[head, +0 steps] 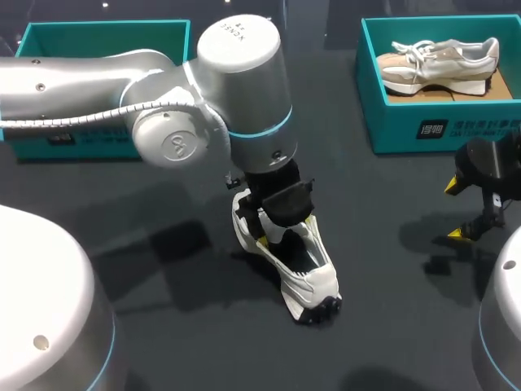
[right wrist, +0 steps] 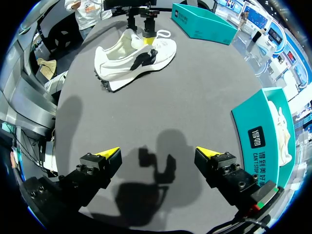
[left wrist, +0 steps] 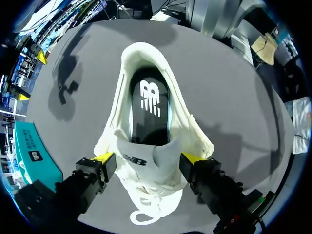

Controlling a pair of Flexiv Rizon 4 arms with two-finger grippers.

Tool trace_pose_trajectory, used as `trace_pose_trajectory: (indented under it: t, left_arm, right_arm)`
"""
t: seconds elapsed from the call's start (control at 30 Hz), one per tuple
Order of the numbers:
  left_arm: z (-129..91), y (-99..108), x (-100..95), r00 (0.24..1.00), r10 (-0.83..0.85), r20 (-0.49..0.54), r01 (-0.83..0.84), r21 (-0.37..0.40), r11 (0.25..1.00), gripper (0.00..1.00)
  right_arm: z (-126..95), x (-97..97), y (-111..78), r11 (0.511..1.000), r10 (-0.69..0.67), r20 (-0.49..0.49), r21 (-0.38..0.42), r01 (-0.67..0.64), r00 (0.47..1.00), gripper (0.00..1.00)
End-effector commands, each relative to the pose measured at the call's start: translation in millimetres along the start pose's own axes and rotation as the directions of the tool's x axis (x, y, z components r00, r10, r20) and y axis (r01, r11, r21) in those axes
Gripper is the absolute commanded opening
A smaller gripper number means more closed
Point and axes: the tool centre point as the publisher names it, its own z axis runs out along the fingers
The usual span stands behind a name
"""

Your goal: Take the shoe out of the shoebox, open the shoe tongue, remove and reinsert the insole, then place the shoe into the shoebox

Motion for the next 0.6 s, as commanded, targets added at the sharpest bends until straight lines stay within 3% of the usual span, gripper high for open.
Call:
trace_pose_trajectory:
  t: [0.03, 0.47, 0.6]
  left_arm:
    - [-11, 4, 6.4, 1.000, -0.002, 0.010, 0.002, 0.001, 1.000, 0.85]
    - [-43, 24, 7.4, 0.998, -0.055, 0.039, 0.055, 0.022, 0.998, 0.75]
    - [-54, 24, 5.5, 0.997, -0.065, 0.052, 0.063, 0.051, 0.997, 0.54]
  right_arm:
    - [0, 1.7, 0.4, 1.000, 0.001, 0.003, 0.004, -0.001, 1.000, 1.00]
    - [0, 1.7, 0.4, 1.000, 0.001, 0.003, 0.004, -0.001, 1.000, 1.00]
    - [0, 1.7, 0.4, 1.000, 0.001, 0.003, 0.004, -0.001, 1.000, 1.00]
